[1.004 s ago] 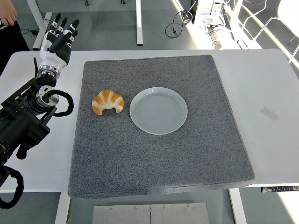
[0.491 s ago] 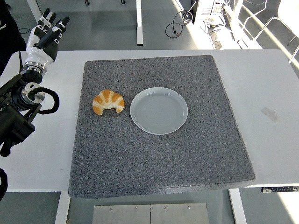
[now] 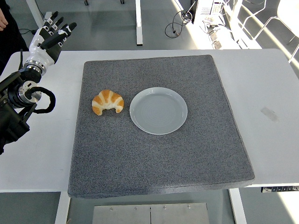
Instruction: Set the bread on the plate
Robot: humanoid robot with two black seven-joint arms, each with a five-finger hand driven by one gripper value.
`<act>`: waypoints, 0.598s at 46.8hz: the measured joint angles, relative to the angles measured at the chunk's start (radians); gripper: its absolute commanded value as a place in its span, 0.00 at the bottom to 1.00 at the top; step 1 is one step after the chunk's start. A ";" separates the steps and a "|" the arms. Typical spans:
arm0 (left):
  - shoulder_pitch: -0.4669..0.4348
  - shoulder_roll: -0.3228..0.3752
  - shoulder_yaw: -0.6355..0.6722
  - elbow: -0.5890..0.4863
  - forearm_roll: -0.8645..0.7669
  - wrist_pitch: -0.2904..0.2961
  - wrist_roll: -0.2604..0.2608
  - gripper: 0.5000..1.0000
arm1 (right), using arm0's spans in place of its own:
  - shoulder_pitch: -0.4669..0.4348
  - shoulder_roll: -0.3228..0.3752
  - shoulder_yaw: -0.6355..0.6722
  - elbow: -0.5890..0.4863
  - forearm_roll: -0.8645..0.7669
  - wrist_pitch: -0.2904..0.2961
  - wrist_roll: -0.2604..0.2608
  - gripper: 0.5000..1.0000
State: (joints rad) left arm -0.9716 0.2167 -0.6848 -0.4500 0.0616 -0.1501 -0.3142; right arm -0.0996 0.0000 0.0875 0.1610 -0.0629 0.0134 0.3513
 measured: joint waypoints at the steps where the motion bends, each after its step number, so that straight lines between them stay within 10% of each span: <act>1: -0.001 0.001 0.002 -0.007 0.000 0.001 0.001 0.95 | 0.000 0.000 0.000 0.000 0.000 0.000 0.000 1.00; 28: -0.139 0.238 0.361 -0.300 0.041 0.021 0.009 0.95 | 0.000 0.000 0.000 0.000 0.000 0.000 0.000 1.00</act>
State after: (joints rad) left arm -1.1111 0.4547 -0.3237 -0.7498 0.1031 -0.1290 -0.3053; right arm -0.0997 0.0000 0.0877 0.1611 -0.0629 0.0130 0.3514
